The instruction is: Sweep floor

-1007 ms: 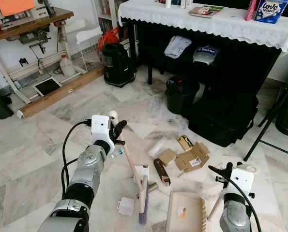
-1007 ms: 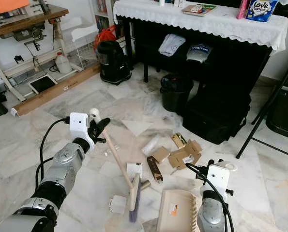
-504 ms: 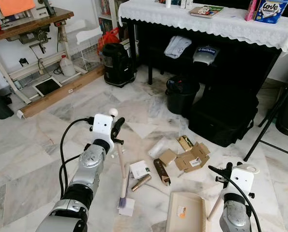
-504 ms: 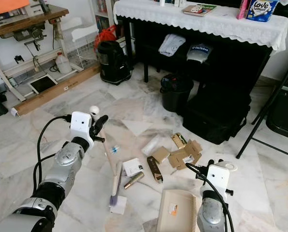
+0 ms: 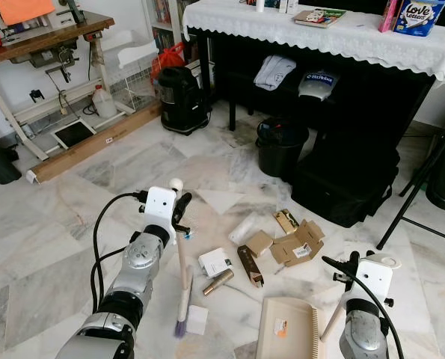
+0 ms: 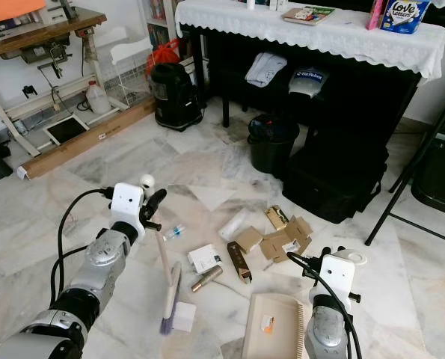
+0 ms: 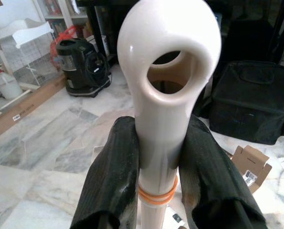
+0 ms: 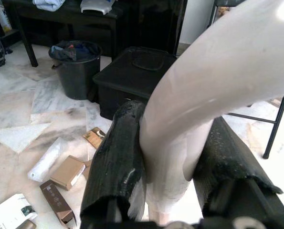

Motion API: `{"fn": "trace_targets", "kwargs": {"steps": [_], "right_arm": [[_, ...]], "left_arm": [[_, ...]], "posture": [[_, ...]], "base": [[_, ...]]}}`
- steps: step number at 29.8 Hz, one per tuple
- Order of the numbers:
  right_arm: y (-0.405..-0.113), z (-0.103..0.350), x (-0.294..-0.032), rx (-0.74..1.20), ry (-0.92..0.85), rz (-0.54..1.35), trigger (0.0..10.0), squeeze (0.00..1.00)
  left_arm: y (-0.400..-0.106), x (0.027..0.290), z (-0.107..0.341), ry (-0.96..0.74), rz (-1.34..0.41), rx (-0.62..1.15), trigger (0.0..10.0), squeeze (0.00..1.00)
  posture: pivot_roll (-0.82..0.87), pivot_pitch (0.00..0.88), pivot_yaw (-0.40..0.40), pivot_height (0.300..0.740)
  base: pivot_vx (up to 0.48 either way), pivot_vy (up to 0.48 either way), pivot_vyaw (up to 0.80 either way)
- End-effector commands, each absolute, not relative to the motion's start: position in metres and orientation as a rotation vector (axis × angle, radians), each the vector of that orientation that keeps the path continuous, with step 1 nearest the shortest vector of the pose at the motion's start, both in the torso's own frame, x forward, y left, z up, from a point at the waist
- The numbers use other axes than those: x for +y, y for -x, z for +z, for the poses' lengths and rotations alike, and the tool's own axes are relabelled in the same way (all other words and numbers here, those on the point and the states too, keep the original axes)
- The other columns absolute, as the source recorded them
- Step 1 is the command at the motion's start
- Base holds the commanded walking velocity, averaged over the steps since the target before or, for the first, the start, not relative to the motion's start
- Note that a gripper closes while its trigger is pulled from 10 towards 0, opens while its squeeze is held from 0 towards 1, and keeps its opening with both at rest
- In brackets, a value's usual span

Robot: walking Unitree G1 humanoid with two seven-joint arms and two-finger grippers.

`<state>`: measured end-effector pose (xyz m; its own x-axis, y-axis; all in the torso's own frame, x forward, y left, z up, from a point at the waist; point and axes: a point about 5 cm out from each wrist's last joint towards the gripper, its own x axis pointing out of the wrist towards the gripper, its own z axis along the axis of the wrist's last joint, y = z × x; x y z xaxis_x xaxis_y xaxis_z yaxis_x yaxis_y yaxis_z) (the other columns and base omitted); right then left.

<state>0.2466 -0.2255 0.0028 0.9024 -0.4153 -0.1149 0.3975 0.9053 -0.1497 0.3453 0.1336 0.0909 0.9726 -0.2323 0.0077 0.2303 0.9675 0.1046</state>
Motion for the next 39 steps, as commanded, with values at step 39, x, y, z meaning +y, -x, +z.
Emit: {"fn": "trace_targets", "kwargs": {"steps": [39], "right_arm": [[-0.254, 0.017, -0.223, 0.039, 0.106, -0.413, 10.0, 0.0]], "left_arm": [[-0.346, 0.132, 0.095, -0.108, -0.244, -0.063, 10.0, 0.0]], "posture": [[-0.11, 0.0, 0.055, 0.74]], "base": [[0.175, 0.0, 0.0]]}}
